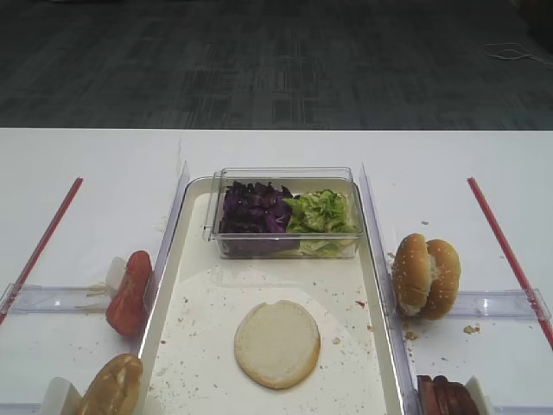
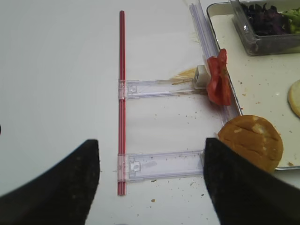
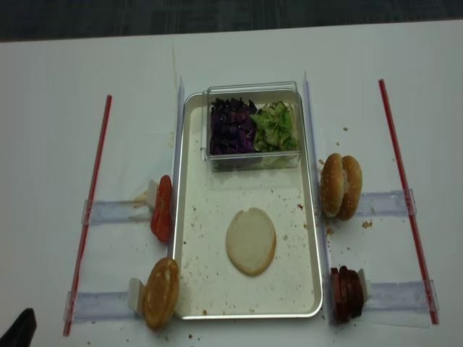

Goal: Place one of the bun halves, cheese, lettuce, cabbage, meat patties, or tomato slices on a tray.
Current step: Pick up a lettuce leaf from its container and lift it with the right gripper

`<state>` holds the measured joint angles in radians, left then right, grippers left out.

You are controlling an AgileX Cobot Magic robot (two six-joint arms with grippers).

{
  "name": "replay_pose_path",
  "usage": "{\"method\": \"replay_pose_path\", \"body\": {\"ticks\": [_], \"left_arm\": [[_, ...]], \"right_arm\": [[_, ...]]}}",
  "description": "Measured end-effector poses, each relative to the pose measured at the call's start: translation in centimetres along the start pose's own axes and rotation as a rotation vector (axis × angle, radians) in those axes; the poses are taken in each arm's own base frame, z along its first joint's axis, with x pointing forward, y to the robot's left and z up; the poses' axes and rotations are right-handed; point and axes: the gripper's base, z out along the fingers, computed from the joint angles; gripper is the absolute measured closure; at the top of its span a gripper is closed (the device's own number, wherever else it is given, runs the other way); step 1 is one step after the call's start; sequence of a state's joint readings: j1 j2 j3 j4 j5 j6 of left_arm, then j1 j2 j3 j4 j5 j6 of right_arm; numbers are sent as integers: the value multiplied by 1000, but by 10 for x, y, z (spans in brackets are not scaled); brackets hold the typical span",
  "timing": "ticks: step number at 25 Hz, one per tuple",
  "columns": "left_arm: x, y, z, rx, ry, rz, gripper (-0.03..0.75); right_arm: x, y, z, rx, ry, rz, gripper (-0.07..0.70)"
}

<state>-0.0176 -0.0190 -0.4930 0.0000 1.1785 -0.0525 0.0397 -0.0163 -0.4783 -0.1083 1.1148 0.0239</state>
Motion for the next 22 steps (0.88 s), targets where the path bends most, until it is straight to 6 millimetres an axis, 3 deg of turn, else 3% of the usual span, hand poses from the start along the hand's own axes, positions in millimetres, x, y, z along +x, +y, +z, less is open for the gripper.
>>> {"method": "replay_pose_path", "body": {"ticks": [11, 22], "left_arm": [[0, 0, 0, 0, 0, 0, 244], [0, 0, 0, 0, 0, 0, 244]], "right_arm": [[-3, 0, 6, 0, 49, -9, -58], [-25, 9, 80, -43, 582, -83, -58]]}}
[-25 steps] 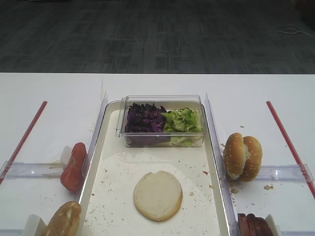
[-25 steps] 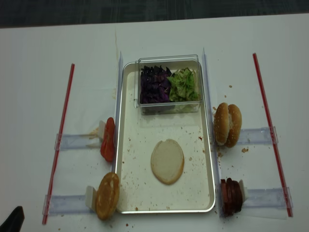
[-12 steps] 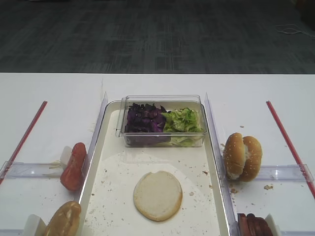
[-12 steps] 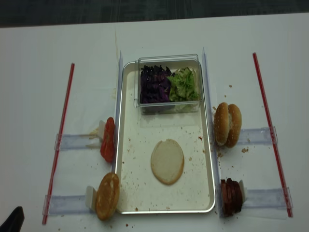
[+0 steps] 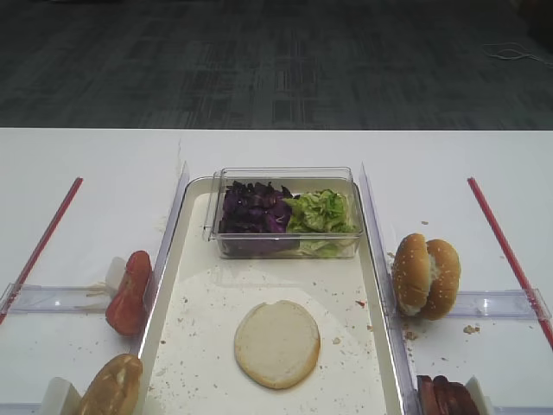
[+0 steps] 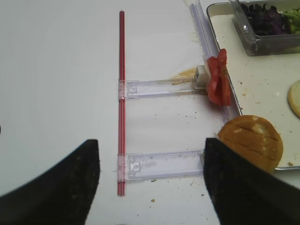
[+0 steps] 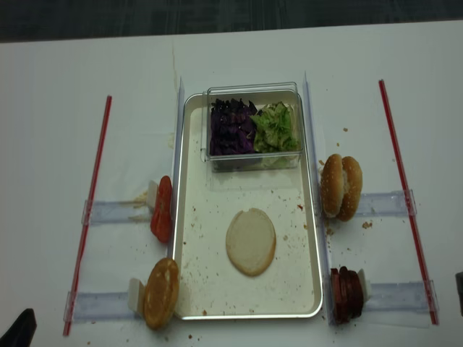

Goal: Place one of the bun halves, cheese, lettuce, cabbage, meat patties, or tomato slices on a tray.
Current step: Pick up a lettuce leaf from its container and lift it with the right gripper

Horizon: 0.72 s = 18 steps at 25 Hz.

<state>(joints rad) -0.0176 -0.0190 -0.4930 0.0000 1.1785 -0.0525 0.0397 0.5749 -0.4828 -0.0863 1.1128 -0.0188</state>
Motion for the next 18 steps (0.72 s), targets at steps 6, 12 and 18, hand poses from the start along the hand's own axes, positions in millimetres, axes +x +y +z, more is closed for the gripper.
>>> {"method": "replay_pose_path", "body": {"ticks": [6, 12, 18], "left_arm": [[0, 0, 0, 0, 0, 0, 244], [0, 0, 0, 0, 0, 0, 244], [0, 0, 0, 0, 0, 0, 244]], "right_arm": [[-20, 8, 35, -87, 253, -21, -58], [-24, 9, 43, -95, 285, -21, -58], [-25, 10, 43, -100, 276, 0, -58]]}}
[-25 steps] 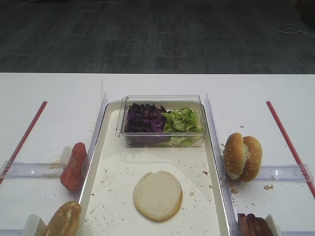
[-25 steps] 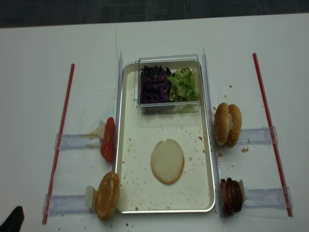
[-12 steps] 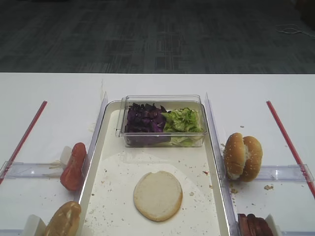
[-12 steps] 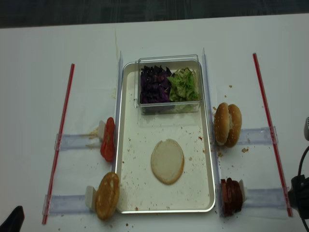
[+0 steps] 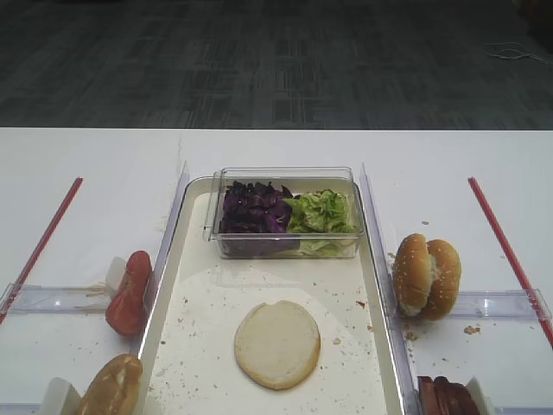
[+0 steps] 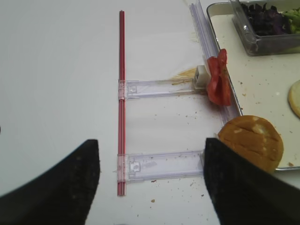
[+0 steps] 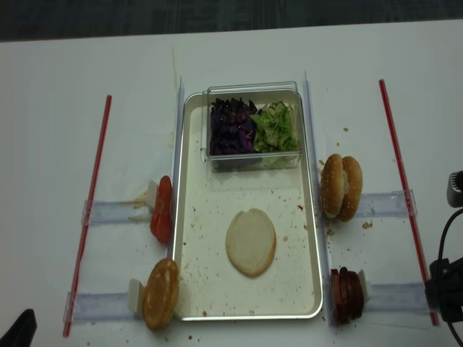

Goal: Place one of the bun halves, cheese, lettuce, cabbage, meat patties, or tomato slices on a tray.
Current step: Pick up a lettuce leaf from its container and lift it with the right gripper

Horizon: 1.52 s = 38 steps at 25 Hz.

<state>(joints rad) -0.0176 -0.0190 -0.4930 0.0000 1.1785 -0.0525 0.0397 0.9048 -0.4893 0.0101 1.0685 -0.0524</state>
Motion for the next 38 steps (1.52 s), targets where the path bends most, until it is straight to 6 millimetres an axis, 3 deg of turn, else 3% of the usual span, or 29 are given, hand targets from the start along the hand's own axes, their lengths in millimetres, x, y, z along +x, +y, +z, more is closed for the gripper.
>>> {"method": "replay_pose_path", "body": {"ticks": [5, 10, 20, 24, 31, 38], "left_arm": [[0, 0, 0, 0, 0, 0, 244], [0, 0, 0, 0, 0, 0, 244], [0, 0, 0, 0, 0, 0, 244], [0, 0, 0, 0, 0, 0, 244], [0, 0, 0, 0, 0, 0, 244], [0, 0, 0, 0, 0, 0, 244]], "right_arm": [[-13, 0, 2, -7, -14, 31, -47], [-55, -2, 10, -8, 10, 43, 3], [-192, -10, 37, -2, 6, 44, 8], [-234, -26, 50, -23, 6, 110, 9], [-270, -38, 65, -27, -5, 124, 9], [-281, -40, 74, -24, -5, 115, 10]]}}
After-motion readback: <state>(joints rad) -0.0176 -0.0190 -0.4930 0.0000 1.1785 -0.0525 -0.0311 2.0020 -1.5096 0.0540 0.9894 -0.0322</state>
